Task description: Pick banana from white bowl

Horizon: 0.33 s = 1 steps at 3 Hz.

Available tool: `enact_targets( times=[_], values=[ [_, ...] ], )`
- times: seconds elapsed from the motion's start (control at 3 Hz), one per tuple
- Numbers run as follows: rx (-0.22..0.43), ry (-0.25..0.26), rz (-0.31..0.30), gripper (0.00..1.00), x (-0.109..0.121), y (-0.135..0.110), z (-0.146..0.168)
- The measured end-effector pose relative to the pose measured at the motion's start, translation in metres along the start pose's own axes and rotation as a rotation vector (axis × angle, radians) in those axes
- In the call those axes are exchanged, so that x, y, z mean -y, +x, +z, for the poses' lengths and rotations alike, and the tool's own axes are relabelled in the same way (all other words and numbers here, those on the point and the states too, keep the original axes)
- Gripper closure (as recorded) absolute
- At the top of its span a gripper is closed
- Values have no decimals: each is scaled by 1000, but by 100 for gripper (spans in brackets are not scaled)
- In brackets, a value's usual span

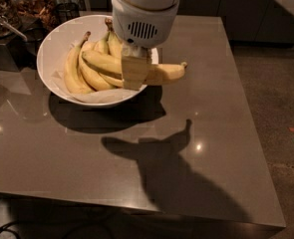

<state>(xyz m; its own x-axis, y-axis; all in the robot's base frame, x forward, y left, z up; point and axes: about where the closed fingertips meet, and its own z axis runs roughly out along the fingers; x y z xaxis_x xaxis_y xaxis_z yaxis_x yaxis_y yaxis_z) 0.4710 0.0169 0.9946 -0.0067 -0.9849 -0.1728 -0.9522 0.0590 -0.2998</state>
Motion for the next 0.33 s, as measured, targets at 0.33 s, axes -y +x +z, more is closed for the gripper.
enact_targets(
  times=[0.33],
  values=[
    [1, 1, 1, 100, 0, 0, 0]
  ],
)
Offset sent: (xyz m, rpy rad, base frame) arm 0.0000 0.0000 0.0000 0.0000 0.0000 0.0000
